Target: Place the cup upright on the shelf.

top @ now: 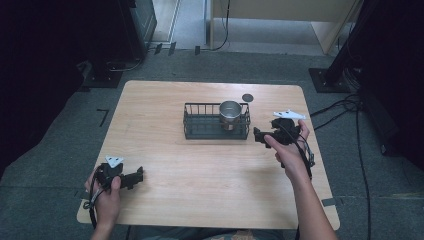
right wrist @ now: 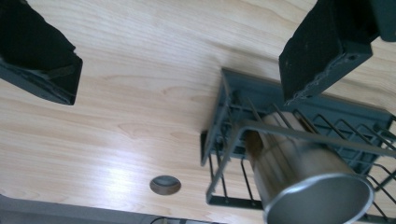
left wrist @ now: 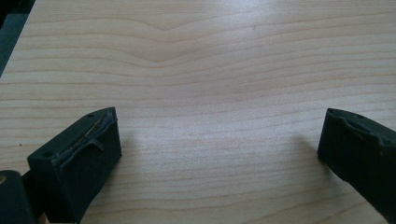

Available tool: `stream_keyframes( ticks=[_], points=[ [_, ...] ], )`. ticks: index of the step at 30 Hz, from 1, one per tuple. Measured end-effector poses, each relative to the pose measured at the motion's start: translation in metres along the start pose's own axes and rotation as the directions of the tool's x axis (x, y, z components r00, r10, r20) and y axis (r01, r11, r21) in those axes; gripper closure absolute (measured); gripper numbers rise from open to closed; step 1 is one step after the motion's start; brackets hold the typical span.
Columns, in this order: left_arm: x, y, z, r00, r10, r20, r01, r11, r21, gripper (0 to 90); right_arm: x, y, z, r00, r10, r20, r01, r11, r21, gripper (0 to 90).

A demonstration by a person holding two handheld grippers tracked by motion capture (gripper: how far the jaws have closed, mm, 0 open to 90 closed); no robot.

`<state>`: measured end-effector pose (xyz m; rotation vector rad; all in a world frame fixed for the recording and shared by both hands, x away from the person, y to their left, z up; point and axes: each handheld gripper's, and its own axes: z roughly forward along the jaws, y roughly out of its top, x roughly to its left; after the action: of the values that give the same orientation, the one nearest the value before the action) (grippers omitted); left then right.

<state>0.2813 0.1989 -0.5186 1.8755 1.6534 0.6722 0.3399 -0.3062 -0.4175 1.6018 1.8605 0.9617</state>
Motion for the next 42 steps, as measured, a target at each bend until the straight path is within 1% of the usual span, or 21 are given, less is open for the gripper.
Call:
stream_keyframes(
  ticks=[3, 9, 14, 19, 27, 30, 35, 40, 42],
  points=[
    [0.000, 0.000, 0.000, 1.0000, 0.000, 0.000, 0.000, 1.0000, 0.000, 0.0, -0.005, -0.006, -0.003, 0.9999, 0.007, 0.013, -0.007, 1.000, 0.000, 0.0],
    [0.000, 0.000, 0.000, 1.0000, 0.002, 0.000, -0.002, 1.0000, 0.001, 0.0, -0.015, -0.021, -0.010, 0.9997, 0.021, 0.015, -0.021, 1.000, -0.002, 0.0],
    [0.000, 0.000, 0.000, 1.0000, 0.002, 0.000, -0.002, 1.0000, 0.001, 0.0, -0.024, -0.034, -0.018, 0.9989, 0.035, 0.030, -0.035, 0.999, -0.001, 0.0],
    [0.000, 0.000, 0.000, 1.0000, 0.002, 0.000, -0.002, 1.0000, 0.001, 0.0, -0.033, -0.052, -0.024, 0.9973, 0.059, 0.044, -0.059, 0.998, 0.004, 0.0],
    [0.000, 0.000, 0.000, 1.0000, 0.002, 0.000, -0.002, 1.0000, 0.001, 0.0, -0.047, -0.079, -0.033, 0.9948, 0.079, 0.064, -0.081, 0.997, 0.020, 0.0],
    [0.000, 0.000, 0.000, 1.0000, 0.002, 0.000, -0.002, 1.0000, 0.002, 0.0, -0.051, -0.088, -0.037, 0.9940, 0.081, 0.074, -0.083, 0.996, 0.029, 0.0],
    [0.000, 0.000, 0.000, 1.0000, 0.002, 0.000, -0.002, 1.0000, 0.001, 0.0, -0.055, -0.101, -0.044, 0.9925, 0.084, 0.088, -0.087, 0.996, 0.029, 0.0],
    [0.000, 0.000, 0.000, 1.0000, 0.002, 0.000, -0.002, 1.0000, 0.001, 0.0, -0.059, -0.116, -0.046, 0.9917, 0.083, 0.098, -0.088, 0.995, 0.041, 0.0],
    [0.000, 0.000, 0.000, 1.0000, 0.002, 0.000, -0.002, 1.0000, 0.002, 0.0, -0.061, -0.121, -0.047, 0.9909, 0.091, 0.099, -0.096, 0.994, 0.045, 0.0]
  ],
)
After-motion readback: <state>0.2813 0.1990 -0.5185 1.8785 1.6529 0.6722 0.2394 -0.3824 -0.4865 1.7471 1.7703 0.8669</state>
